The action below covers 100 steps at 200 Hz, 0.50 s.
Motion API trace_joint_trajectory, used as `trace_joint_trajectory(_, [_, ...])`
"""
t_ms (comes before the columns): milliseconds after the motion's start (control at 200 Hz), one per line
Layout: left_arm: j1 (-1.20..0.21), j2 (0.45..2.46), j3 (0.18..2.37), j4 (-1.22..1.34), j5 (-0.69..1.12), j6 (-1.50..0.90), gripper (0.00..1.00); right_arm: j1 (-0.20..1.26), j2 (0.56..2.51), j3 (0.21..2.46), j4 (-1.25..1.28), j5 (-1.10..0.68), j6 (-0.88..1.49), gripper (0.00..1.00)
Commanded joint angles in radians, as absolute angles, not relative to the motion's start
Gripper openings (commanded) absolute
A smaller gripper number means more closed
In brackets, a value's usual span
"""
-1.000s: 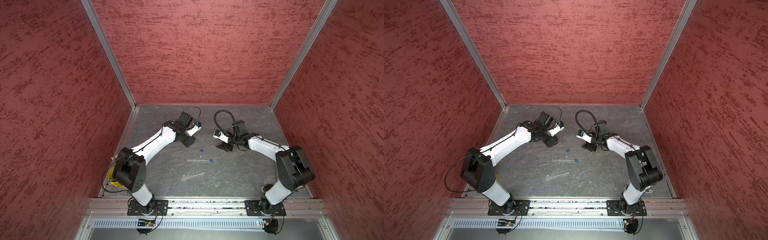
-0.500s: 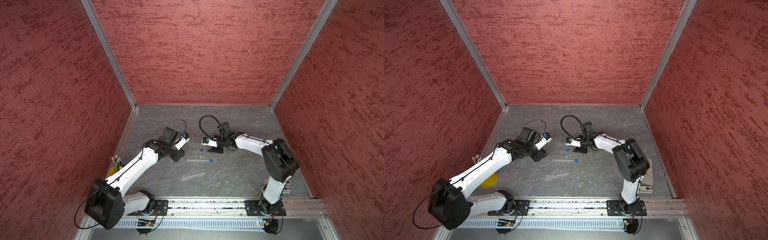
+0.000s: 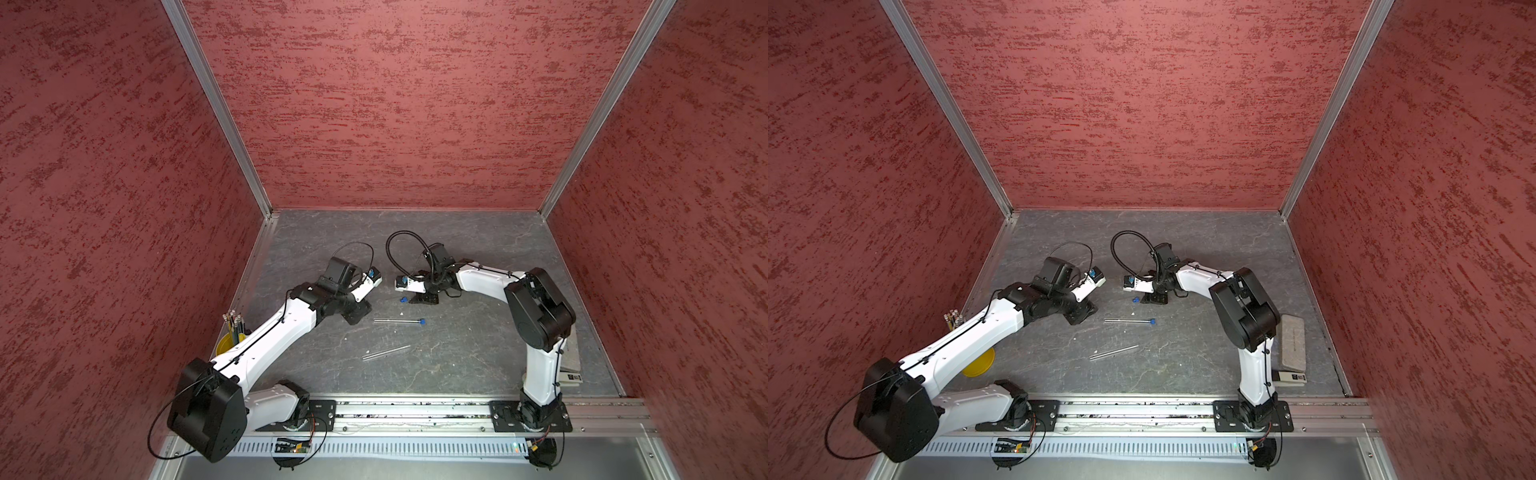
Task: Insert stoppers into test tubes
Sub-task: Pick up the stopper from the center of the board.
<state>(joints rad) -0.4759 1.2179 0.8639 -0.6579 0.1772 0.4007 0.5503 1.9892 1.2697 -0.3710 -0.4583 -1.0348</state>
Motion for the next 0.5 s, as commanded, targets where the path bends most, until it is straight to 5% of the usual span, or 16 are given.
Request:
trace_joint_trajectory(0, [-0.481, 1.201, 0.852, -0.624, 0.173, 0.420, 0.50, 0.564, 2.013, 1.308, -0.414, -0.458, -1.108, 0.48])
trace_joint_trajectory(496, [-0.495, 1.224, 0.845, -0.622, 0.144, 0.427, 0.49, 0.586, 2.046, 1.325, -0.431, -0.464, -1.120, 0.44])
